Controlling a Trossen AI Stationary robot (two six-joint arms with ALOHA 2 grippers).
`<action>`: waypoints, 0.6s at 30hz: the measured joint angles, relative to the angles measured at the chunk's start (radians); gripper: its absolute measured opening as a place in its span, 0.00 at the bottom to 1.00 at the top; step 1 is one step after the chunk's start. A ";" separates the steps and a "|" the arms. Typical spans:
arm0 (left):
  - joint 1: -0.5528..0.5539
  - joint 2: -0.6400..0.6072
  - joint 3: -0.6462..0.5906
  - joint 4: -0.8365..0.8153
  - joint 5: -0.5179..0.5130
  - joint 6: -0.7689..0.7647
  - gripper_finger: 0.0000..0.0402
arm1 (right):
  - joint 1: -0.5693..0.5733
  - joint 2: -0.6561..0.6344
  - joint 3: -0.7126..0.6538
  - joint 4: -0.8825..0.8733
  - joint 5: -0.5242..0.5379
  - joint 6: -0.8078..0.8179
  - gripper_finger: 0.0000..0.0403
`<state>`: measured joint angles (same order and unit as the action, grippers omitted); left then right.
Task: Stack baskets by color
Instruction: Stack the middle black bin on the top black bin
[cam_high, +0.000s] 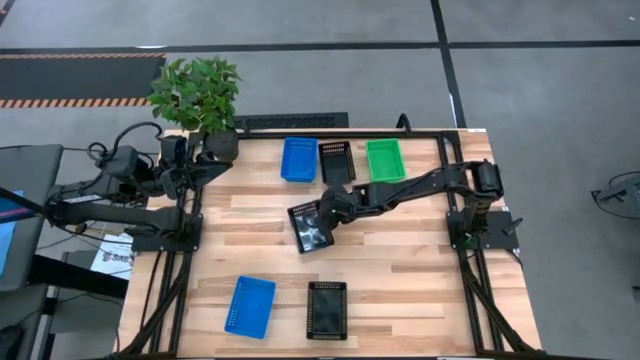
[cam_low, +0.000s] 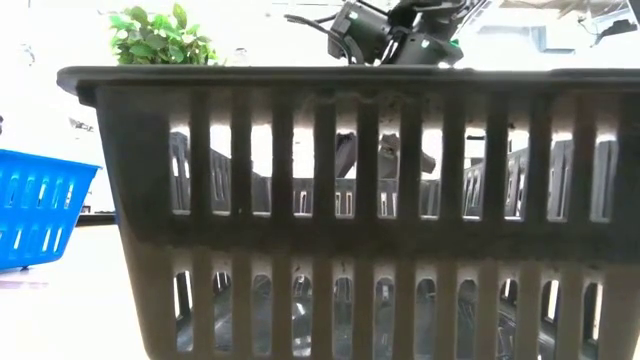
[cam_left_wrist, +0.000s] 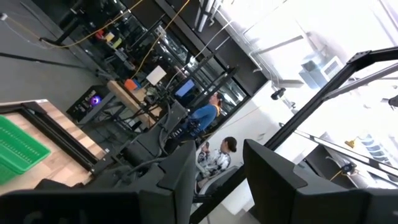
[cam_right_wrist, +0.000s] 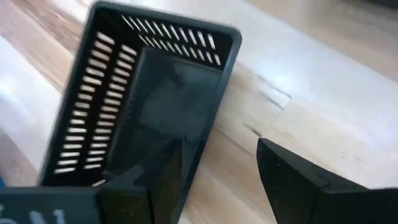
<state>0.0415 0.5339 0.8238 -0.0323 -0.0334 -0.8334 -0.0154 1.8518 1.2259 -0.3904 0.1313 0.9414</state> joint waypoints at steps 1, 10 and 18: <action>0.000 0.000 0.000 0.000 0.000 0.000 0.30 | 0.000 0.002 0.000 -0.002 -0.001 0.000 0.57; 0.000 0.000 0.000 0.000 -0.001 0.001 0.30 | -0.001 0.019 0.000 0.030 -0.001 -0.008 0.57; 0.000 0.000 0.000 0.000 0.000 0.020 0.30 | -0.007 0.019 0.000 0.028 -0.001 -0.007 0.57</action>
<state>0.0415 0.5339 0.8238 -0.0322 -0.0338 -0.8139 -0.0223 1.8710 1.2259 -0.3622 0.1307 0.9340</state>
